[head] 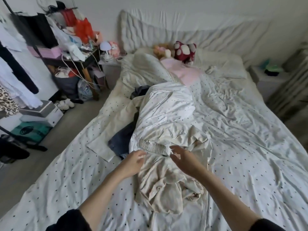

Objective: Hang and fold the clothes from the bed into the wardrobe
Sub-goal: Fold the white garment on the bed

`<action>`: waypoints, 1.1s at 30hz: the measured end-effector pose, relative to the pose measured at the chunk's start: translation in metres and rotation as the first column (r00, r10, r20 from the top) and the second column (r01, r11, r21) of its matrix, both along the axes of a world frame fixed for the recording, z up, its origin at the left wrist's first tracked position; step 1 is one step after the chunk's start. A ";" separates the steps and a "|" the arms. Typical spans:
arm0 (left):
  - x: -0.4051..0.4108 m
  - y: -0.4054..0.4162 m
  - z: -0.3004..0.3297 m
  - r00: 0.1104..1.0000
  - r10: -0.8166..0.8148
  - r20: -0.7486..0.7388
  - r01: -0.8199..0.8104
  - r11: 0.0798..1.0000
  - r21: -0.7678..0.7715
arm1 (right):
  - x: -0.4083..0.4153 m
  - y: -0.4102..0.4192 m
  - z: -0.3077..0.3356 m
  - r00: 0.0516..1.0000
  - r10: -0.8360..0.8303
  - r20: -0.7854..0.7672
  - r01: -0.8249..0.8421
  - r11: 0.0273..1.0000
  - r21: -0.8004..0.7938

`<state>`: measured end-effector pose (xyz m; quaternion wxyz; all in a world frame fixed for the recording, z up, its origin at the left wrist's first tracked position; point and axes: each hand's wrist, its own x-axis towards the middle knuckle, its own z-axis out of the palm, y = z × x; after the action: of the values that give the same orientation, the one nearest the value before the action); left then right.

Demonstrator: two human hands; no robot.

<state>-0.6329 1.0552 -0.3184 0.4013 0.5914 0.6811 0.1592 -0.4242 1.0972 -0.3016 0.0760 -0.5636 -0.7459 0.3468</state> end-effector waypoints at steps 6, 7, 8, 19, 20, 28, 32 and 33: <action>-0.036 0.077 -0.035 1.000 0.024 -0.012 -0.024 0.999 0.032 | -0.036 0.076 -0.033 0.916 0.167 0.364 -0.223 0.968 0.116; -0.042 0.093 -0.047 1.000 0.024 -0.003 -0.024 0.999 0.030 | -0.044 0.091 -0.048 0.894 0.185 0.408 -0.240 0.967 0.087; -0.047 0.110 -0.062 1.000 0.030 0.004 -0.030 0.999 0.031 | -0.051 0.107 -0.064 0.877 0.193 0.441 -0.243 0.968 0.058; -0.049 0.212 -0.142 0.997 0.071 -0.039 -0.061 0.976 0.211 | -0.070 0.206 -0.168 0.903 0.217 0.370 -0.188 0.976 -0.114; -0.051 0.215 -0.142 0.993 0.108 -0.048 -0.093 0.967 0.238 | -0.068 0.205 -0.170 0.909 0.218 0.354 -0.195 0.976 -0.101; -0.013 0.174 -0.104 0.983 0.085 -0.163 -0.038 0.962 0.270 | -0.042 0.183 -0.140 0.991 0.000 0.135 0.009 0.998 -0.062; 0.020 0.142 -0.068 0.993 -0.065 -0.101 0.088 0.967 0.240 | -0.023 0.151 -0.105 0.778 -0.585 -0.231 0.423 0.758 -0.496; 0.026 0.135 -0.056 0.989 -0.123 -0.087 0.138 0.969 0.206 | -0.018 0.144 -0.096 0.599 -0.749 -0.284 0.412 0.593 -0.692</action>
<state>-0.6064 1.1901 -0.3749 0.3204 0.6797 0.6342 0.1823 -0.4425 1.2410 -0.3980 0.2326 -0.6550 -0.3132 0.6471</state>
